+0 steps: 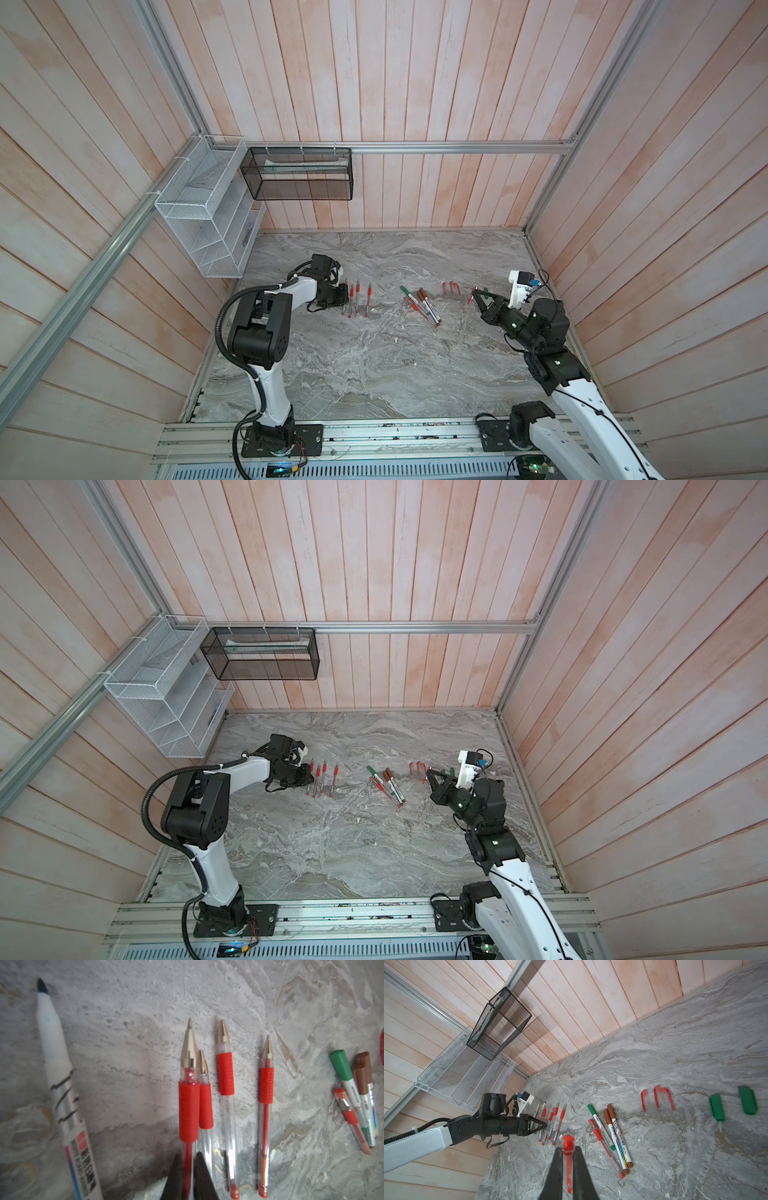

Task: Open the pen caps
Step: 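Lay the pen in the row with the left gripper while the right carries the cap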

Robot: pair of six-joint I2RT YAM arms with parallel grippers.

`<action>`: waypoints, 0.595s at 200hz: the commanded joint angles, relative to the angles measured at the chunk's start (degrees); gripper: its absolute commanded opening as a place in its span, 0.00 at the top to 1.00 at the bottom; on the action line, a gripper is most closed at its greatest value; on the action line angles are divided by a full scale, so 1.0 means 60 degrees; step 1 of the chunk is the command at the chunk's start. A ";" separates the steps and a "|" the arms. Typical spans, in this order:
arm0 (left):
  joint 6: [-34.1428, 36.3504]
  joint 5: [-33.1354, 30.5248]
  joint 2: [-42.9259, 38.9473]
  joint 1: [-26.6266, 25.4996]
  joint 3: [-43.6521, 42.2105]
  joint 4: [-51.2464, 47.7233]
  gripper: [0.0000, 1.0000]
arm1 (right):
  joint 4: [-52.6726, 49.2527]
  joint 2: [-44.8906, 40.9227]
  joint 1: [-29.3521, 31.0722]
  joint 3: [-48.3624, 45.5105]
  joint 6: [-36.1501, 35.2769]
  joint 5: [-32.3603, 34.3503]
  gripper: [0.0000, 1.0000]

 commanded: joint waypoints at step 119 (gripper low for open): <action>-0.0386 -0.0461 -0.0828 -0.0057 -0.0034 -0.0257 0.63 | -0.0715 0.0161 -0.0223 0.0807 -0.0469 0.0019 1.00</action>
